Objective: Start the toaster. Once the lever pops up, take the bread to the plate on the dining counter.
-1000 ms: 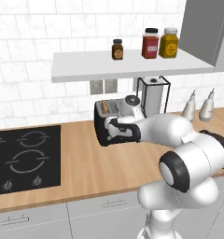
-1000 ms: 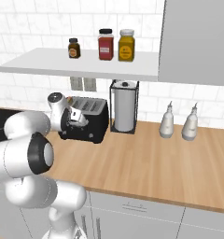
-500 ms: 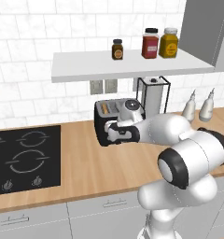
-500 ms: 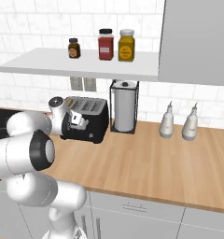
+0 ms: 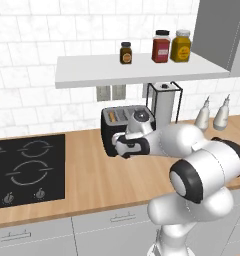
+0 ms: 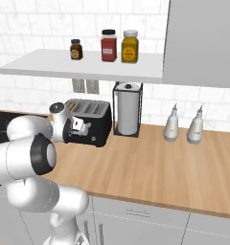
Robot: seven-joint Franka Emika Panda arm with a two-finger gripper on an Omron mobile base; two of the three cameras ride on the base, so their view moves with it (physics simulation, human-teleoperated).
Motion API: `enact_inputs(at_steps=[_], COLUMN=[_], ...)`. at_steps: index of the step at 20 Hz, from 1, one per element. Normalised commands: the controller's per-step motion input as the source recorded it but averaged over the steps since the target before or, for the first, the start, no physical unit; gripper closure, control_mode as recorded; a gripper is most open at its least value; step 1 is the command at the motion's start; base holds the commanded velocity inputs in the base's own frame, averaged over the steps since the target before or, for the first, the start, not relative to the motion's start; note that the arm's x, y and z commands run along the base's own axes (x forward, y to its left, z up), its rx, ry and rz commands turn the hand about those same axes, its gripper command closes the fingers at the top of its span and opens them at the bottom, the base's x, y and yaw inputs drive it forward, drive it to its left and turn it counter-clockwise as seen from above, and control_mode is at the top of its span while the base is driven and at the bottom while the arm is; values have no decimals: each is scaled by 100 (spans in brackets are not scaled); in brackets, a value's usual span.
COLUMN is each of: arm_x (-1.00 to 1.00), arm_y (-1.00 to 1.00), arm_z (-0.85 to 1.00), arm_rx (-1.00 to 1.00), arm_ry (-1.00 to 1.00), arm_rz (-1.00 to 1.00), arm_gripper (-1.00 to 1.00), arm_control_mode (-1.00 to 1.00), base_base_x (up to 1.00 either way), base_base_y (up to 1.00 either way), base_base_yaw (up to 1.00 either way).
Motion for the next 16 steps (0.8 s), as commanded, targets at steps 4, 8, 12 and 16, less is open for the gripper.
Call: enact_inputs(at_steps=[4, 8, 12, 16], arm_x=[0, -13, -10, -9], arm_y=[0, 0, 3, 3], arm_z=[0, 3, 26, 33], arm_rx=[0, 0, 0, 0], arm_ry=[0, -1, -3, -4], arm_rz=[0, 0, 0, 0], arm_gripper=[-100, -100, -100, -100], arm_control_mode=[-100, -100, -100, -100], base_base_x=[0, 0, 0, 0], base_base_y=[0, 0, 0, 0], base_base_yaw=[0, 0, 0, 0])
